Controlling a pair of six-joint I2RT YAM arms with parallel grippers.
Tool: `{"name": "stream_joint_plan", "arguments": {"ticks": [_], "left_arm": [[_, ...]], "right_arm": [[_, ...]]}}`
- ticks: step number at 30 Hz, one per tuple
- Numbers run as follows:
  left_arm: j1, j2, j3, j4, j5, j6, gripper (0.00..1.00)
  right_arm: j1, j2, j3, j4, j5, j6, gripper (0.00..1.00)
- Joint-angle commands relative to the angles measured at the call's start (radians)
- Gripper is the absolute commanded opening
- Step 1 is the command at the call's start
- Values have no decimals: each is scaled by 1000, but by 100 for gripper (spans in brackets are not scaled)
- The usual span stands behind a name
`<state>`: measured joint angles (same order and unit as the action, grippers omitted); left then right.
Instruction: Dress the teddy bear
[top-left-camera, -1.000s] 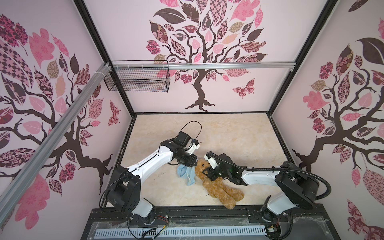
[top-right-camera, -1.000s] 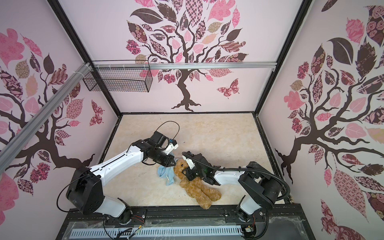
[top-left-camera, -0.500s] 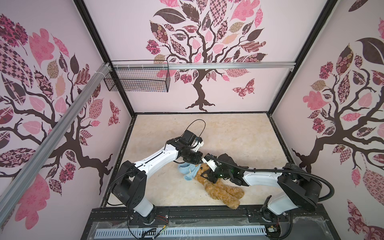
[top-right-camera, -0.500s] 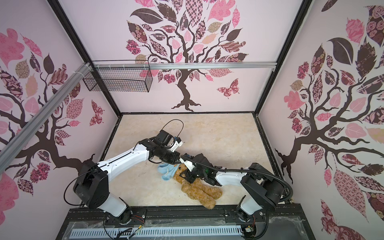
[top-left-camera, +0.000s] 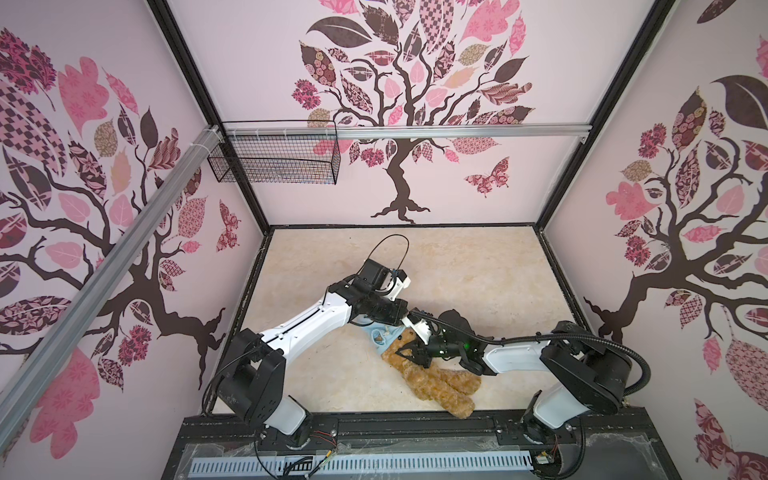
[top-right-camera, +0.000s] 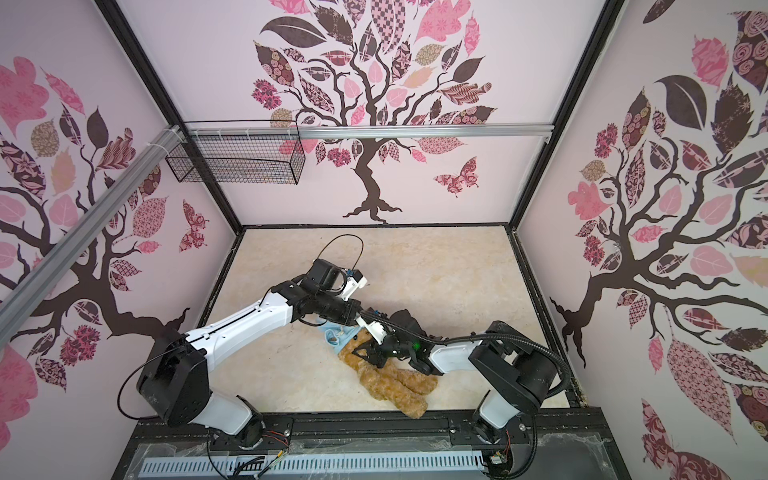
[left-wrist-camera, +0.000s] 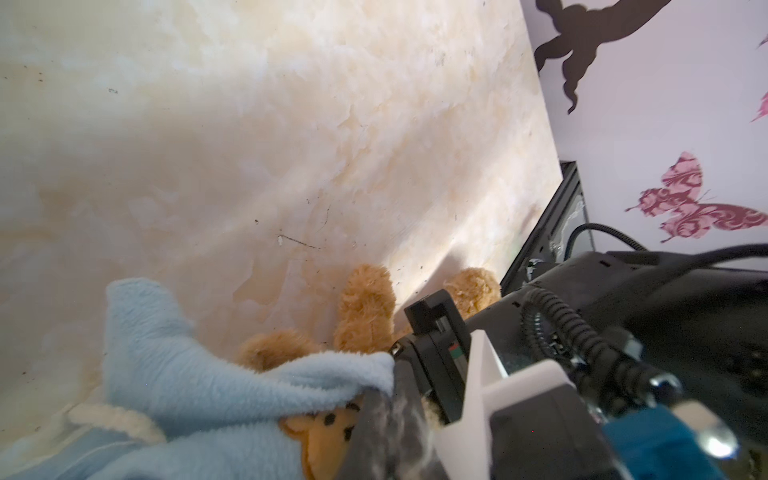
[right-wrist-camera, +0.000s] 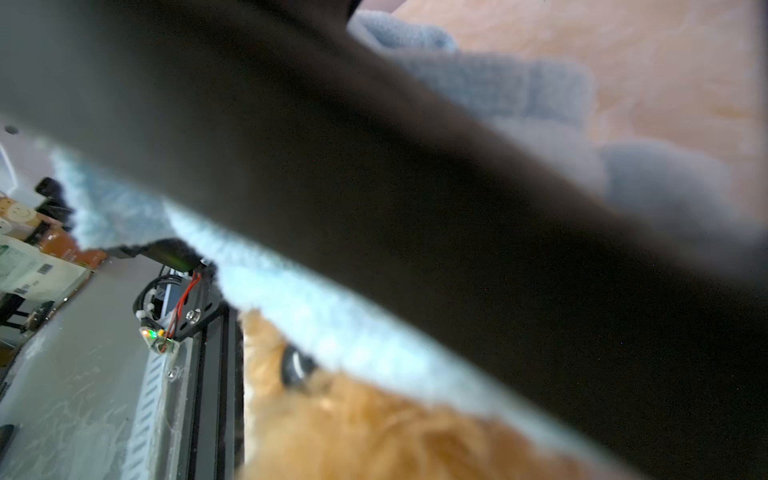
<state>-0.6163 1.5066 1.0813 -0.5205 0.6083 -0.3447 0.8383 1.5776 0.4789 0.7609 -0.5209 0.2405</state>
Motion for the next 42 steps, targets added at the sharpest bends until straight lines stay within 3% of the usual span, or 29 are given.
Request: {"name": "stream_joint_plan", "arguments": {"ticks": [1,7,17,25,31,36,42], "left_arm": [[-13,-50,-58,105,102,-61,0],[-21,-112,-153,207,115,-174,0],[-79,-140,-220,304,74,-231,0],[-78,-214,-158,172,-43,-132,44],[-69,-282,-132,112,-80,-105,64],[-30,-353,-101,21,-87,-78,67],[140,-384,-47,-185,-18,25,59]], "right_arm": [[-13,15,-29,154,38,121,29],[-32,-13,-78,253,135,224,30],[-41,-7,-54,319,115,272,31],[-41,-22,-122,356,137,217,30],[-41,-48,-170,390,124,139,30],[-41,-122,-167,287,123,50,29],[-41,-265,-131,45,165,-107,27]]}}
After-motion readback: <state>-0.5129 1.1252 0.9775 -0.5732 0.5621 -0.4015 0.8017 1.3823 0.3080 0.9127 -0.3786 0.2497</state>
